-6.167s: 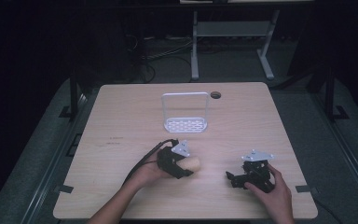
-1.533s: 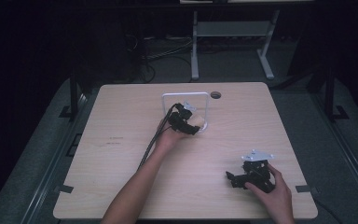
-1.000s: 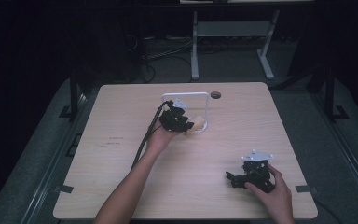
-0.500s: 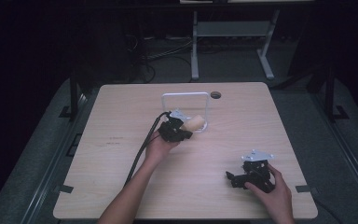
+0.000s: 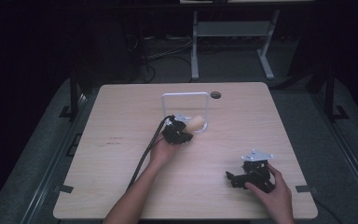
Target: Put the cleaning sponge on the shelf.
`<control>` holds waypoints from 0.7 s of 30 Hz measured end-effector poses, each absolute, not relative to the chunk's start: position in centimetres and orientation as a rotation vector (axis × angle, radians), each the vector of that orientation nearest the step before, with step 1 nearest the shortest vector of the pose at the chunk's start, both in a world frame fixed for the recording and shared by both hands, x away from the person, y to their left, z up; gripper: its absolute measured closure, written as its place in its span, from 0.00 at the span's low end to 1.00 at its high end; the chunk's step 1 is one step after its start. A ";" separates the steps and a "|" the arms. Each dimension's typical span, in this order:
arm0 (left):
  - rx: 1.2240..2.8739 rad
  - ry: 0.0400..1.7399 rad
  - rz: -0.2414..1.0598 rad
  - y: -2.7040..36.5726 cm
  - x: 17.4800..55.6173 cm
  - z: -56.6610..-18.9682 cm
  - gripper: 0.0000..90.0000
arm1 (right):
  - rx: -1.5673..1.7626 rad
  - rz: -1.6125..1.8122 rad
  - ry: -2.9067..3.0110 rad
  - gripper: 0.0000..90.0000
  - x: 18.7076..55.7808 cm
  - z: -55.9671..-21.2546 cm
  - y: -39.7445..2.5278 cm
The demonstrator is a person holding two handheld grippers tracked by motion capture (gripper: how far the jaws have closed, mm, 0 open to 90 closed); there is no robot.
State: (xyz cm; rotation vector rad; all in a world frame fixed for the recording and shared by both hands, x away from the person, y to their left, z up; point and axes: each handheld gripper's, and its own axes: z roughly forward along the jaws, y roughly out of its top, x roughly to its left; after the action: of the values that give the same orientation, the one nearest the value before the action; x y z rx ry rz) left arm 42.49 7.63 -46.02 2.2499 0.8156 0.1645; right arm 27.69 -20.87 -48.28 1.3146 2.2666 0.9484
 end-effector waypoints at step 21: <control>2.269 0.898 0.278 9.4 44.3 -45.3 1.00 | 1.315 0.948 2.267 0.01 27.7 -48.3 -20.9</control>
State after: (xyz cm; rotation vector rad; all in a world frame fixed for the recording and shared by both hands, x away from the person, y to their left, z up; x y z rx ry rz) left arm 44.32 9.44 -45.31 2.2690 0.8984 0.2776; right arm 27.69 -20.87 -48.27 1.3149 2.2666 0.9483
